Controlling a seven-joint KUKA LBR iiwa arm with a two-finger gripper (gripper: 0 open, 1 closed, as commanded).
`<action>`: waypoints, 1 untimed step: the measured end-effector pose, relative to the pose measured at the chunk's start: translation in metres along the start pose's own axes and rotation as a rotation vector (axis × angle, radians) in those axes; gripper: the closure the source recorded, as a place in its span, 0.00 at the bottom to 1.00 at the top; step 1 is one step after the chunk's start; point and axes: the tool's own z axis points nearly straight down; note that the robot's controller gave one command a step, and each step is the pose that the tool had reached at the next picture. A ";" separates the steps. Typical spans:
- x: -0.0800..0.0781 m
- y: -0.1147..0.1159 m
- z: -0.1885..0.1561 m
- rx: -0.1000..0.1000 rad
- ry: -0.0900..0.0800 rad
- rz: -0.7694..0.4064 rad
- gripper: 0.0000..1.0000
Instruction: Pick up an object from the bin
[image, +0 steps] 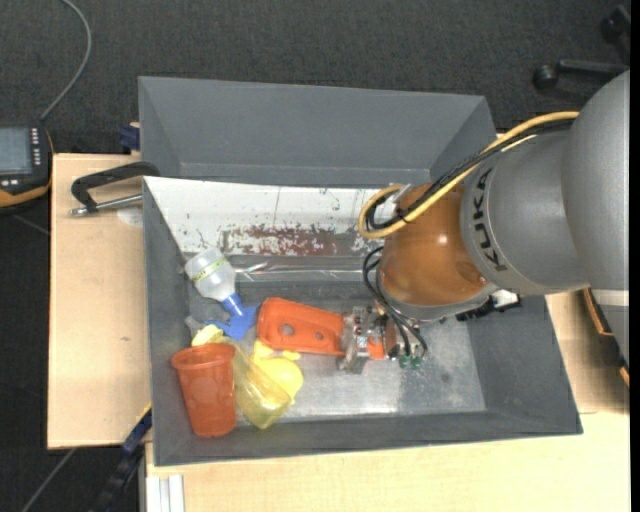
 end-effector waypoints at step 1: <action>0.000 0.000 0.000 0.000 0.000 0.000 1.00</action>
Offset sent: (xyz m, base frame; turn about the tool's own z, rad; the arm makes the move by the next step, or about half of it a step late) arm 0.0065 -0.0076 0.0116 -0.0142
